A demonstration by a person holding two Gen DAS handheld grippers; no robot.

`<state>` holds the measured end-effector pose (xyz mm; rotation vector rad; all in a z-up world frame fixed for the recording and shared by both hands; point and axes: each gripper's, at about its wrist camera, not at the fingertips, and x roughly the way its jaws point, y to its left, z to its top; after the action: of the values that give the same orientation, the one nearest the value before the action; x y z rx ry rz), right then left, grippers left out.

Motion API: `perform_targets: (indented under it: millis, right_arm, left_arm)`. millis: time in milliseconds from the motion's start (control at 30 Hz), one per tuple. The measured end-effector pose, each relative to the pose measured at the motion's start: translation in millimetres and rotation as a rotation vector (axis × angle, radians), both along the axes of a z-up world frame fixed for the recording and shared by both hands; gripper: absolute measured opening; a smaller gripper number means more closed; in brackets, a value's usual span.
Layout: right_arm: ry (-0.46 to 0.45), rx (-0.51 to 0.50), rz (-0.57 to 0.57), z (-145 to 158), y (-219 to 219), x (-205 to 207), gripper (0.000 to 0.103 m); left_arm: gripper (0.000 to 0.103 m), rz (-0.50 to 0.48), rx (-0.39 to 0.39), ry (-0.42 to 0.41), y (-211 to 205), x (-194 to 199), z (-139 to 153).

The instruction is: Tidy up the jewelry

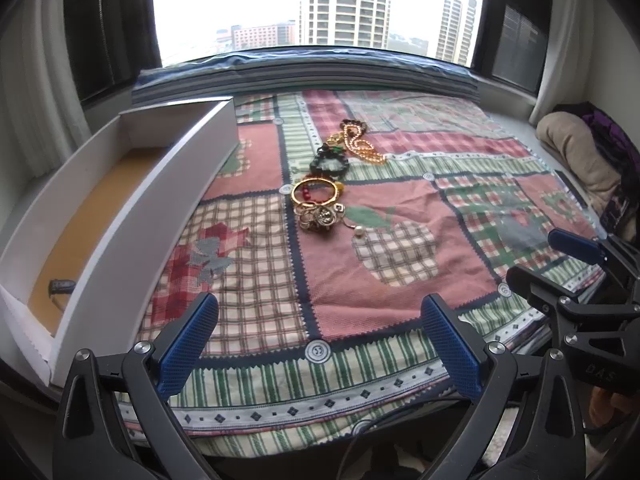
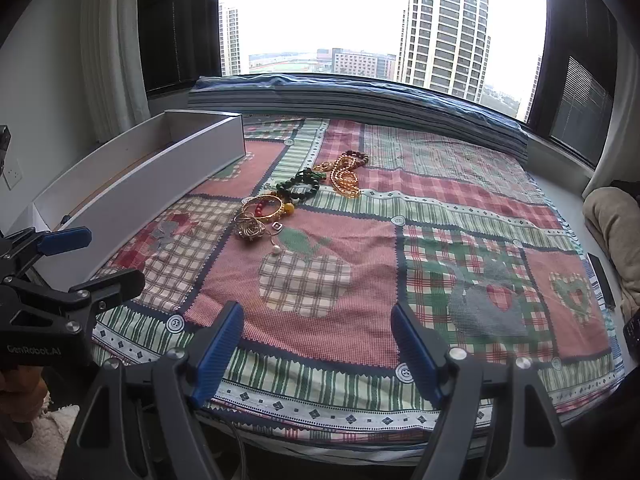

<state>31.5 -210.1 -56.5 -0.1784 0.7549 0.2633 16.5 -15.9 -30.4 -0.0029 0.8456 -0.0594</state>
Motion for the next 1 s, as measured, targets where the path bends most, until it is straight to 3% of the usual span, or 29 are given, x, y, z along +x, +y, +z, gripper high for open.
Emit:
perform_targets:
  millis: [1000]
  right_arm:
    - [-0.001, 0.002, -0.015, -1.3, -1.5, 4.2, 0.077]
  left_arm:
    - [0.101, 0.018, -0.018, 0.012, 5.7, 3.9, -2.8]
